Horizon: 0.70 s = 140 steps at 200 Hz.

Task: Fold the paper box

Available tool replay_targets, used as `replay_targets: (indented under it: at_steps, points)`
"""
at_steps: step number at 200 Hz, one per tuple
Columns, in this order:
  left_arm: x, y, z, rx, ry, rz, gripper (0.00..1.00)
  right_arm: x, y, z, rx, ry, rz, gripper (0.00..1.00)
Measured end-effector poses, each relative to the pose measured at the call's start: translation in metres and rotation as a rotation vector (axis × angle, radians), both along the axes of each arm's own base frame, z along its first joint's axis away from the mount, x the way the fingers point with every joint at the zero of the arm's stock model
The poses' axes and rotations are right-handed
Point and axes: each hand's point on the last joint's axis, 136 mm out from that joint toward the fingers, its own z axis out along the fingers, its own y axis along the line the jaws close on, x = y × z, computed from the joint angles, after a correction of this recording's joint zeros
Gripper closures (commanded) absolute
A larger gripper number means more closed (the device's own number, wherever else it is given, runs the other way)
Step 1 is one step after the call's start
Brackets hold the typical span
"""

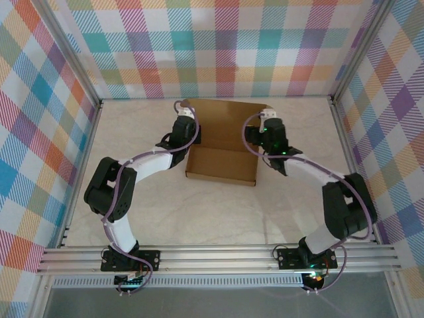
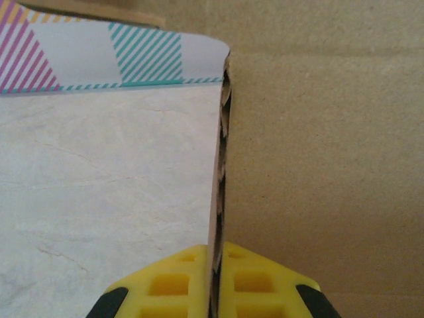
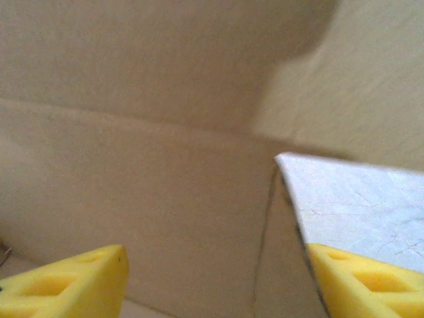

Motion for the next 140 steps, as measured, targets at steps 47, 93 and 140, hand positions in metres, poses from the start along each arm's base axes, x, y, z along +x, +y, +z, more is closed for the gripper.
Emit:
replay_targets:
  at_steps: [47, 93, 140]
  points:
    - [-0.001, -0.007, 0.001, 0.007, -0.014, -0.049, 1.0, -0.024, -0.034, 0.063, -0.012, -0.057, 0.149, 0.33]
    - [-0.003, -0.012, 0.0, 0.006, -0.022, -0.088, 1.0, -0.033, -0.03, 0.108, -0.095, -0.026, 0.36, 0.31]
    - [0.0, -0.009, -0.001, -0.003, -0.029, -0.121, 1.0, -0.017, -0.065, 0.096, -0.091, 0.089, 0.462, 0.42]
